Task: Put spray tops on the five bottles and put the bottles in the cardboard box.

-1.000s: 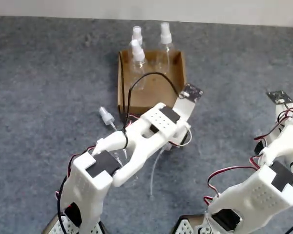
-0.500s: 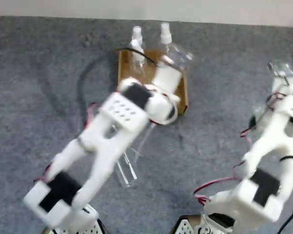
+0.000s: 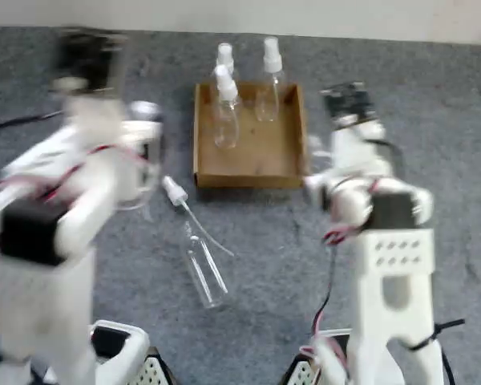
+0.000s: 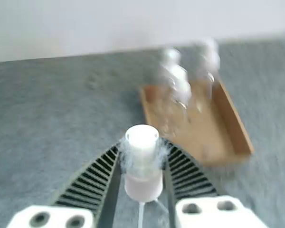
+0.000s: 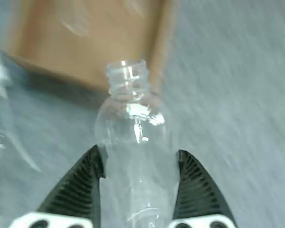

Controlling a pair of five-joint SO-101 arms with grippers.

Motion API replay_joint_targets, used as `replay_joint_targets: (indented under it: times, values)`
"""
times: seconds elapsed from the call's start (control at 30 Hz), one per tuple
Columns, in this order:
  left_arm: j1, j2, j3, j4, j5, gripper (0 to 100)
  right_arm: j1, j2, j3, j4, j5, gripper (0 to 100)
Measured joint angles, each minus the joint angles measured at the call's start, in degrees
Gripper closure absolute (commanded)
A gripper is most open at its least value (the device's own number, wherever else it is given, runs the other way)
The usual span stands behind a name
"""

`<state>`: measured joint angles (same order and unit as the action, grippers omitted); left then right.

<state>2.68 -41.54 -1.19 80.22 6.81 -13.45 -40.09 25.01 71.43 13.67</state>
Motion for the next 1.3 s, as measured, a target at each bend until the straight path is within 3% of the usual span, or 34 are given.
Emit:
replay_joint_targets:
  times: [0.13,0.3,0.57,0.73,0.97,1.3]
  values:
    - [-4.9,-6.8,-0.1,0.0,-0.1,99,-12.6,-1.4,8.8,-10.2,-1.1,99.5]
    - [-8.4,-11.7,-0.1,-0.2,0.0,99,-20.7,-3.3,18.5,-14.6,-1.6,99.5]
    - [-8.9,-14.4,-0.2,-2.5,9.8,99,-35.5,-12.9,30.3,-29.3,-4.1,99.5]
    - [-9.0,-14.6,0.8,-3.6,14.0,100,-37.5,-18.4,39.6,-36.3,-6.1,99.5]
    - [-2.0,-14.4,7.1,-5.3,14.5,100,-37.4,-20.4,40.4,-37.1,-6.2,99.5]
    - [-1.6,-14.9,11.9,-5.3,14.5,100,-37.6,-20.4,40.4,-37.1,-6.2,99.5]
